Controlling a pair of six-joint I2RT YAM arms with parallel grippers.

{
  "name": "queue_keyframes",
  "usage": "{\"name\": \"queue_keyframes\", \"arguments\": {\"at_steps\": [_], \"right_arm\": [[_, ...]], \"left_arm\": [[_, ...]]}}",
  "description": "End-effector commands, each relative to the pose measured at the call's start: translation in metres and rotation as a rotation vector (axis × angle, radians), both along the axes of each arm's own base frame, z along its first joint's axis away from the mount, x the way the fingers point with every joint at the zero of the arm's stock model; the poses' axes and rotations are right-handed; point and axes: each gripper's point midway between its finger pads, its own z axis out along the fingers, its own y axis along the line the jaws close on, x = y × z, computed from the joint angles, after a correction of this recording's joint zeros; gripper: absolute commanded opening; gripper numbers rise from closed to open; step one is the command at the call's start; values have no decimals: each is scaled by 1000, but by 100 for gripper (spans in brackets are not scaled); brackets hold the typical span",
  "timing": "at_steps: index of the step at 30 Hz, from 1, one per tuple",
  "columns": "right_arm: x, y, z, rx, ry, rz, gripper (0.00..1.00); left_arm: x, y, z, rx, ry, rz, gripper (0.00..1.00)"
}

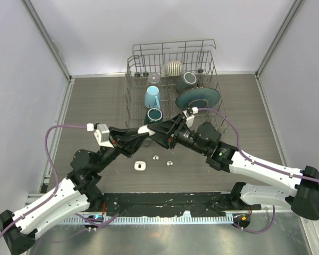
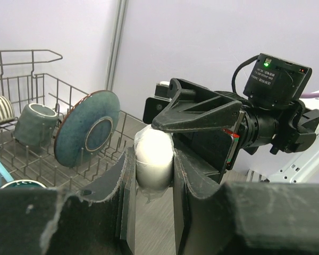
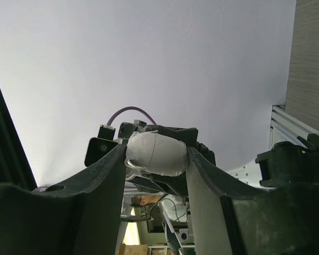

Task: Insert the wireless bluetooth earbuds into the charging case
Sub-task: Pick up the charging case at the center of the board.

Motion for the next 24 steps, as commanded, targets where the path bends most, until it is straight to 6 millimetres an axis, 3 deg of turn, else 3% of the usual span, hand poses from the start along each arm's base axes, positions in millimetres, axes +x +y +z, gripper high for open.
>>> {"name": "queue_keyframes", "arguments": {"at_steps": [1,3,4,6,8,11,16,24], "right_arm": [[-2,-4,25,73,-46,2,32],[-2,-5,25,74,-51,1,22],[-2,-5,28,86,-63,-4,12],[-2,-8,26,93,-71,-12,2],[-1,-9,28,109,-77,-19,1],[0,-11,29,114,-79,-23,1],[0,-10,28,109,-73,-19,1],[-2,-8,27,105,-73,1,1]], "left_arm": [[-6,1,15,-27,-42,-19,0],[-6,0,14,-28,-31,-23,0],[-7,0,15,-32,-28,-27,0],[-6,0,13,-40,-7,-28,15],[-6,0,13,-53,5,-30,36],[-7,2,12,-66,5,-33,52],[-8,3,11,-69,6,-33,54],[-7,-4,4,-44,19,-54,47]]}}
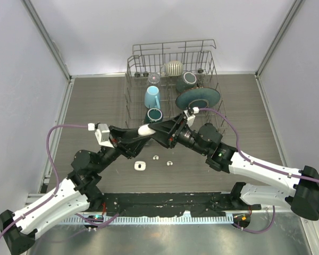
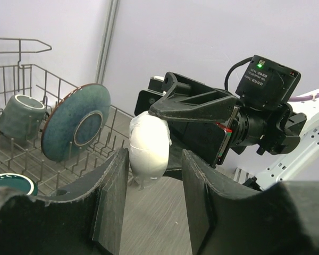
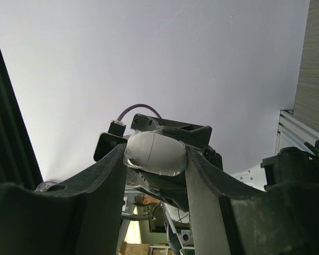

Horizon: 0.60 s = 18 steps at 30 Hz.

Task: Insert the wireless bluetooth earbuds into the charging case
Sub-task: Pick up the charging case at the center of the board.

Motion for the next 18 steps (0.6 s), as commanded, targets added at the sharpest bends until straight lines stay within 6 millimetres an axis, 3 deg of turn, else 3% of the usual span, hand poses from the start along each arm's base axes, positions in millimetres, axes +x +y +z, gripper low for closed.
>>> {"name": "queue_keyframes", "arguments": {"at_steps": [1,4,18], "right_arm": [[-4,-4,22,61,-42,12,1],[-5,-2,21,52,-39,24,1],[-7,3,16,38,-35,50,1]], "left_arm": [[-3,-2,8,-19,-26,-21,46],[-2,-3,10,-20,-35,-18,38],[1,-6,11,-27,-48,-18,35]]}}
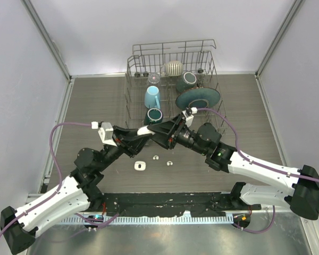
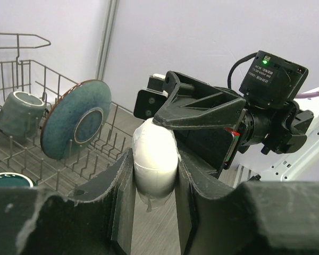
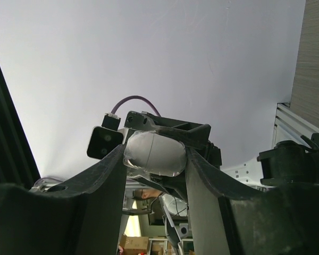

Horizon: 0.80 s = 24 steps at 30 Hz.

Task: Insert the wireless bluetooth earbuds into the charging case
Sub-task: Pick up the charging case at the center of the board.

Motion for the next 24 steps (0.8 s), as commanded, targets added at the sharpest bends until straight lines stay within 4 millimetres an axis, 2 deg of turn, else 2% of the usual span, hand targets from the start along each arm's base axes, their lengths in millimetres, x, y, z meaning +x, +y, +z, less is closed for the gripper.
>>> {"name": "queue_keyframes", "arguments": {"at_steps": [1,5,6,10,13,14,16,17,20,21,22,24], "right_arm": [[-3,0,20,50,-37,15,1],[-3,0,19,48,-37,18,1],[-4,0,20,49,-38,20,1],[-4,0,17,47,-36,20,1],[-4,-1,16,35,-57,15,23],[-3,-2,18,32,-67,9,39],[-1,-6,17,-6,-112,-14,50],[-1,-8,21,-16,-136,-22,58],[1,-17,30,-62,-228,-61,70],[2,-19,26,-92,-236,-68,72],[1,-23,30,-110,-282,-83,76],[0,-27,35,-141,-327,-93,77]], "left_arm": [[-3,1,15,-40,-49,-9,32],[-4,0,14,-37,-49,-13,26],[-4,0,14,-37,-49,-13,19],[-5,-1,14,-33,-58,-24,5],[-7,-2,12,-26,-66,-34,0],[-8,-3,11,-24,-69,-36,0],[-9,-1,11,-31,-74,-35,0],[-9,1,11,-36,-78,-31,0],[-11,9,14,-81,-97,-9,0],[-13,13,11,-95,-105,0,0],[-18,18,19,-122,-164,4,0],[-24,20,12,-126,-215,-2,0]]}}
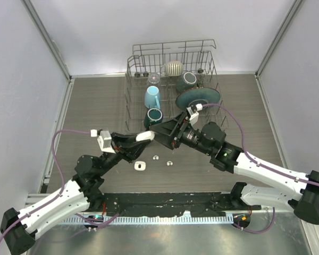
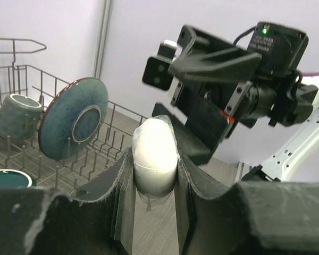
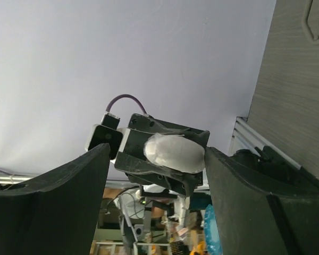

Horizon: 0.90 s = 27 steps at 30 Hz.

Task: Insert the wireless bluetooth earbuds into the charging case
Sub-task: Pick up the charging case at the center of the board, then open the charging case.

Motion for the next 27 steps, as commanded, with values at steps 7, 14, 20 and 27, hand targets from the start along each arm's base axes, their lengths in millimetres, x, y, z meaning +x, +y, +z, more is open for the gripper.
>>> {"name": "queue_keyframes", "arguments": {"at_steps": [7,14,20,27], "right_arm": [[-13,-20,45,-274,-480,25,78],[-28,-17,28,-449,-606,179,78],[-43,-1,21,-481,-656,283,77],[-41,3,11,-521,-645,269,77]], "left_arm": [[-32,20,29,-101,-253,-20,0],[-41,15,25,-90,-287,-75,0],[-44,12,26,-82,-325,-88,0],[-46,12,28,-71,-341,-89,0]]}}
